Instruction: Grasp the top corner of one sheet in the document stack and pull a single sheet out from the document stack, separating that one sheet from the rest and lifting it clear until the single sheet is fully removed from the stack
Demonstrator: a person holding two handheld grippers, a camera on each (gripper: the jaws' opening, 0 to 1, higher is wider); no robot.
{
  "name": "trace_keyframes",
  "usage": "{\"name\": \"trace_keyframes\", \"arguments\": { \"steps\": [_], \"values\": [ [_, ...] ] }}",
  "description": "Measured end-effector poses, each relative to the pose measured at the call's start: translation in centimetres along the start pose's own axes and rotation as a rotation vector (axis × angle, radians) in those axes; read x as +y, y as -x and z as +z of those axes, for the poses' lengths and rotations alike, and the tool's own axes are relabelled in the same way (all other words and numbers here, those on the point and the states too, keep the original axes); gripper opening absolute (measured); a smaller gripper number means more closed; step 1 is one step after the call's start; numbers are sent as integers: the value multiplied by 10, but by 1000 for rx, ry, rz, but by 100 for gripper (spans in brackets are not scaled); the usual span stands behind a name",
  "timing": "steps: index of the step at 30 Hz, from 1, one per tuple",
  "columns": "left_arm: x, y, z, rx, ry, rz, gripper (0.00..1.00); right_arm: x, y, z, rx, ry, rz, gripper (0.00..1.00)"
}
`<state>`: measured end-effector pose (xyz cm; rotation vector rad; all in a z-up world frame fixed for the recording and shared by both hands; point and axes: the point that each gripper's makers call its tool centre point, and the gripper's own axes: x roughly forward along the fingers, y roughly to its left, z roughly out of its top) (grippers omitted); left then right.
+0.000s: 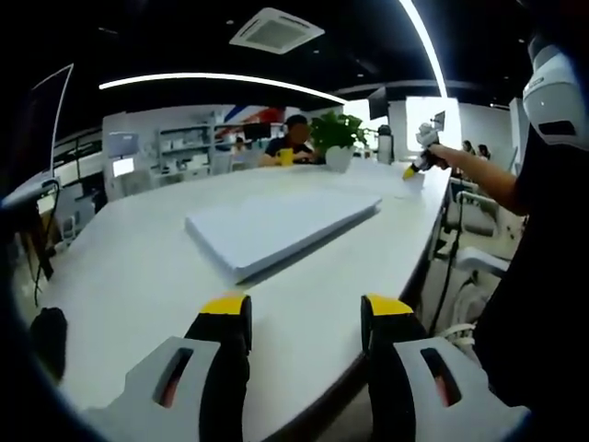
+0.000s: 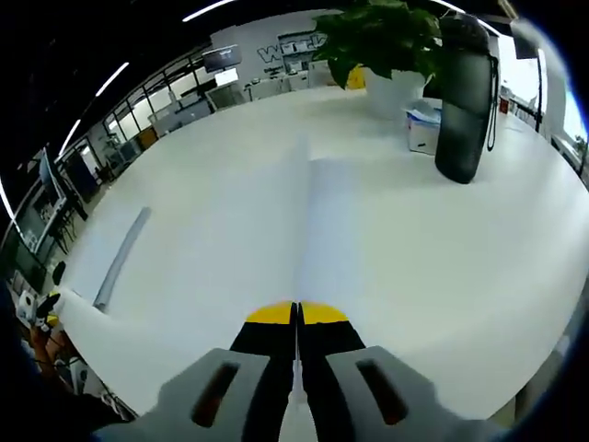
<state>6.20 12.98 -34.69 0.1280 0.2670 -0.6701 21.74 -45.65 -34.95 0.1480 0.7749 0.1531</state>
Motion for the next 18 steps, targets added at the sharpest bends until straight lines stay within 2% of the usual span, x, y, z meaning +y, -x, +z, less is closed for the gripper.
{"name": "trace_keyframes", "arguments": {
  "steps": [6,12,15,18],
  "values": [
    [0,-2,-1,-3,8,-4,48,-1,0,-2,-9,26,-29,2],
    [0,-3,-4,-4,13,-9,48,-8,-5,-6,-6,152,-114,3],
    [2,-5,-7,-6,32,-15,48,-9,-6,-8,-1,187,-147,5],
    [0,-4,0,-33,63,-36,48,-9,-6,-7,-12,201,-168,7]
  ]
}}
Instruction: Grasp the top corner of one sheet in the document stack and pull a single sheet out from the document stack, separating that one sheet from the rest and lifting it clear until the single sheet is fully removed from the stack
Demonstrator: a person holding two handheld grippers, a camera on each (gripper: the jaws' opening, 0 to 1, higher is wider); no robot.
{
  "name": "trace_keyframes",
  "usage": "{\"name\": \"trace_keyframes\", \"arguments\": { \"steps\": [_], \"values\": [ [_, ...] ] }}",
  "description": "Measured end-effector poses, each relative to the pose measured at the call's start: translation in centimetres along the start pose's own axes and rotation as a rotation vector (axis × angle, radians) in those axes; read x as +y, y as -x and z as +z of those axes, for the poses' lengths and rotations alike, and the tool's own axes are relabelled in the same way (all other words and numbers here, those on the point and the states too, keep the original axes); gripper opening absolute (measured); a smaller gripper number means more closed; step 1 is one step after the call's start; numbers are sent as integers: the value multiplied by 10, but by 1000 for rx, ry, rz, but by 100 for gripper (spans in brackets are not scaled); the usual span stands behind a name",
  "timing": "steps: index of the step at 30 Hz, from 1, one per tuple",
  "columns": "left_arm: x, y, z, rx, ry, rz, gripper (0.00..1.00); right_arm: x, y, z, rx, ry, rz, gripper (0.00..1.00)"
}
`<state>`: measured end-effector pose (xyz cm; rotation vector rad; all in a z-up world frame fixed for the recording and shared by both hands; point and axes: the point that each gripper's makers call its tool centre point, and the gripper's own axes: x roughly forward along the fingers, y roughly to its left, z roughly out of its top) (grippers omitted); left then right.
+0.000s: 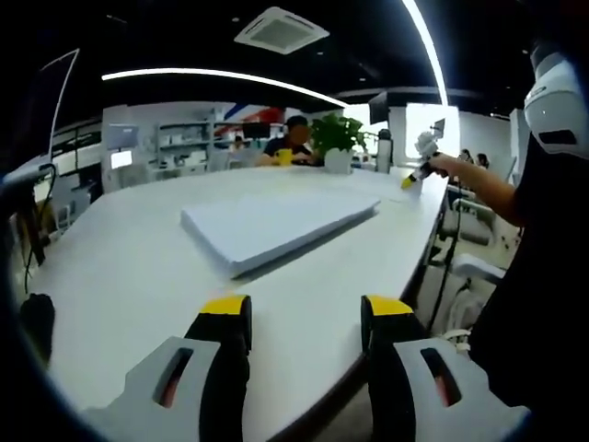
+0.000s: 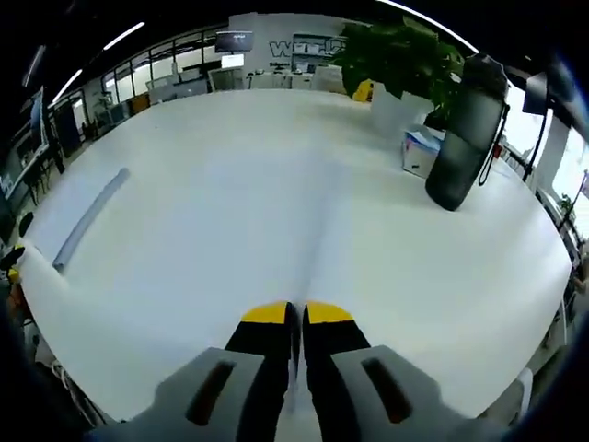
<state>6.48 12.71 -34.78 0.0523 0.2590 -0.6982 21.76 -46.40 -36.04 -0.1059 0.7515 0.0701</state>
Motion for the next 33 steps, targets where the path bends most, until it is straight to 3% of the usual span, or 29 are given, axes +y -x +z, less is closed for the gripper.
{"name": "trace_keyframes", "arguments": {
  "steps": [4,6,9,10,12,15,20,24,27,33],
  "values": [
    [-3,0,8,-19,-9,-7,48,0,-1,0,-18,29,-22,12],
    [-3,0,9,-14,-18,-5,48,-6,-1,3,-50,70,-64,20],
    [-4,0,9,-15,-18,-6,48,-3,0,-2,-55,74,-59,25],
    [-4,-1,8,-14,-14,-7,48,-3,-1,-2,-75,79,-55,30],
    [-5,-1,6,-4,-12,-7,48,-4,-3,9,-179,132,-48,43],
    [-7,0,6,1,-20,-11,48,-13,-3,3,-204,88,-74,53],
    [-5,2,9,4,-27,3,48,-23,2,11,-344,47,-112,57],
    [-7,1,11,7,-33,3,48,-25,15,21,-483,-55,-121,57],
    [-10,-1,11,10,-37,-4,48,-32,26,25,-542,-57,-169,57],
    [-11,-3,11,9,-39,-8,48,-27,39,38,-650,-84,-155,55]
  ]
}}
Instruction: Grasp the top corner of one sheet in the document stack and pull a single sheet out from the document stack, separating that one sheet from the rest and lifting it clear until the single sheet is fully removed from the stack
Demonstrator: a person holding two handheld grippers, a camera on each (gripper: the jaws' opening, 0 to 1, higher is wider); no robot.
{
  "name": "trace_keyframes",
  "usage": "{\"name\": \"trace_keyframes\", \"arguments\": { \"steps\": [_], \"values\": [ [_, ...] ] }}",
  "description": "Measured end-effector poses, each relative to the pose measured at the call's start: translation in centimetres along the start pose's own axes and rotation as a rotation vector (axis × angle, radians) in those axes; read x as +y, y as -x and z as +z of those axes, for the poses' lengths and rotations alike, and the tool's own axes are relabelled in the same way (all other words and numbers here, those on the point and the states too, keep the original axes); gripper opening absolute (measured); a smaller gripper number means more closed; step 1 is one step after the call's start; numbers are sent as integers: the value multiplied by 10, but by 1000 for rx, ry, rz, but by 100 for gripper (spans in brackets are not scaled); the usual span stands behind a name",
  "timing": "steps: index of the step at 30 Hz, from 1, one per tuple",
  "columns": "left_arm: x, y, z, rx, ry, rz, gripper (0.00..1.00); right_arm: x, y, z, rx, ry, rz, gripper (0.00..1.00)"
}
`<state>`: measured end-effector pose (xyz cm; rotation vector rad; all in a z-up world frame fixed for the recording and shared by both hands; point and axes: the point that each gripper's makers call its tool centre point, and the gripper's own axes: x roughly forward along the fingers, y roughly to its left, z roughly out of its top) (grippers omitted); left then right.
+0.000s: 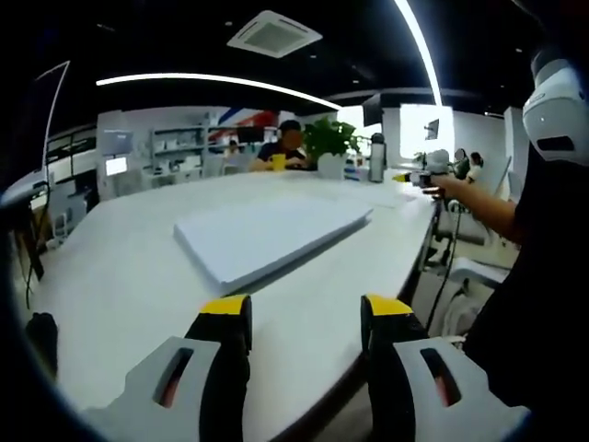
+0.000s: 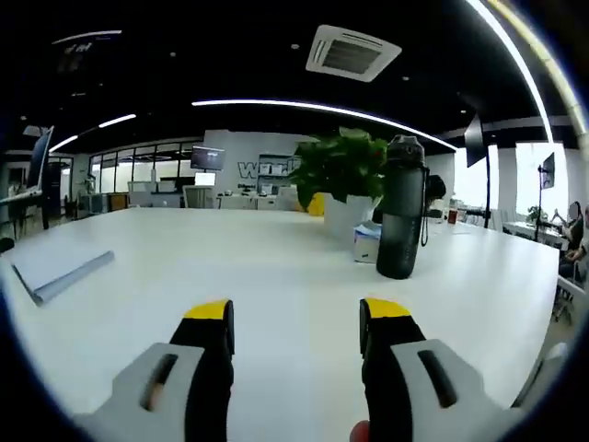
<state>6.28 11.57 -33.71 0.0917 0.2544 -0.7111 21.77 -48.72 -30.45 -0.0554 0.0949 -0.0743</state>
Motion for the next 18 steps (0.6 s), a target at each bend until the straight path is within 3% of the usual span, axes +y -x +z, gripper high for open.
{"name": "trace_keyframes", "arguments": {
  "steps": [6,13,18],
  "values": [
    [-1,1,-2,5,0,4,48,21,4,4,-44,84,44,55],
    [1,7,-6,15,8,21,48,55,18,22,-155,160,108,52],
    [0,5,-5,13,5,22,48,87,31,25,-180,153,156,51]
  ]
}}
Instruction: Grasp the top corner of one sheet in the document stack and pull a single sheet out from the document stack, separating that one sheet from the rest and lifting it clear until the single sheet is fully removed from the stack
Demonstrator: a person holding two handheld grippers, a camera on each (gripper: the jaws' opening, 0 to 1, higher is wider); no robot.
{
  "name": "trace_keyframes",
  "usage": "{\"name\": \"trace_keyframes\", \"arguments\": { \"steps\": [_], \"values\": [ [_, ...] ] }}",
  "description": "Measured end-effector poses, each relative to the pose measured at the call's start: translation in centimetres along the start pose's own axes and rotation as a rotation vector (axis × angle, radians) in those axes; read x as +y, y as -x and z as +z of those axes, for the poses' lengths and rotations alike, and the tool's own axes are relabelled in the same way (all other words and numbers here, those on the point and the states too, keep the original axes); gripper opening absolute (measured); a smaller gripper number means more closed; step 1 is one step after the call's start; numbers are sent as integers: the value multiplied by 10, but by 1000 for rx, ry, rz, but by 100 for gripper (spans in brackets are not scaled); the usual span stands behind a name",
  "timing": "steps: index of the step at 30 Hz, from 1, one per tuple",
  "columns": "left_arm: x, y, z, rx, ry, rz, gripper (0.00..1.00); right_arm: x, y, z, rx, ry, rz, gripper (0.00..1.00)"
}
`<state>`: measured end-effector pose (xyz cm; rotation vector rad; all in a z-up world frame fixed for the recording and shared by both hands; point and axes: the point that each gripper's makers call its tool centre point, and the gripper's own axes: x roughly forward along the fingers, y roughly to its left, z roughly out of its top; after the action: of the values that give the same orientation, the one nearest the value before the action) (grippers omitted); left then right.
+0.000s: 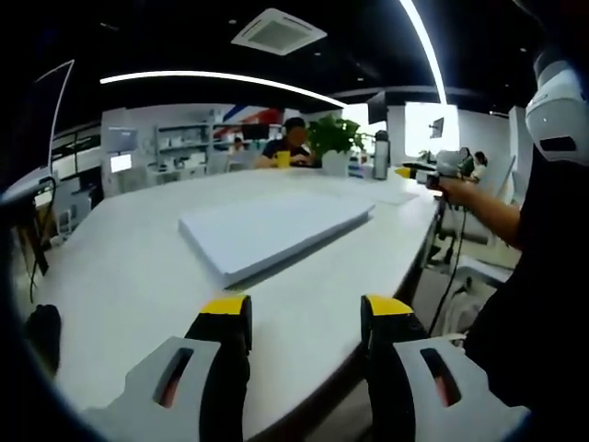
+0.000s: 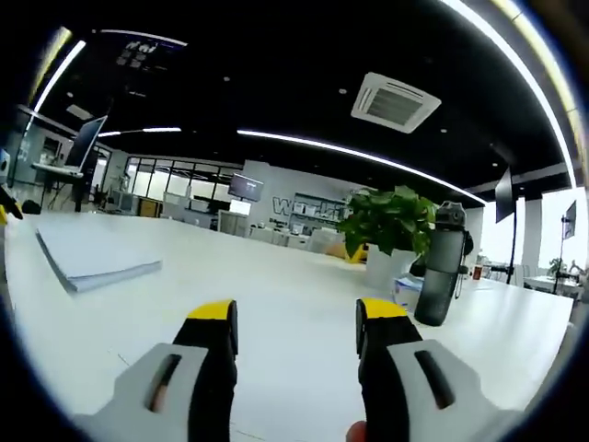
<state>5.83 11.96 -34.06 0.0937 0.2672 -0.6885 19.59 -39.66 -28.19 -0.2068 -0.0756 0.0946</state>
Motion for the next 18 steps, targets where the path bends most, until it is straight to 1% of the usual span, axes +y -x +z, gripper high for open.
{"name": "trace_keyframes", "arguments": {
  "steps": [3,5,8,11,14,18],
  "values": [
    [-2,-4,0,2,1,-8,48,19,3,2,-1,24,31,50],
    [-3,-5,1,5,-2,-14,48,33,6,2,-4,14,54,49],
    [-4,-6,2,4,-8,-17,48,52,10,1,-2,-19,64,49],
    [-4,-7,3,3,-7,-15,48,78,13,10,-26,37,104,48],
    [-4,-8,3,7,-12,-18,48,107,16,19,-53,22,146,43],
    [-7,-5,3,15,-24,-25,48,143,20,27,-73,43,206,42]
  ]
}}
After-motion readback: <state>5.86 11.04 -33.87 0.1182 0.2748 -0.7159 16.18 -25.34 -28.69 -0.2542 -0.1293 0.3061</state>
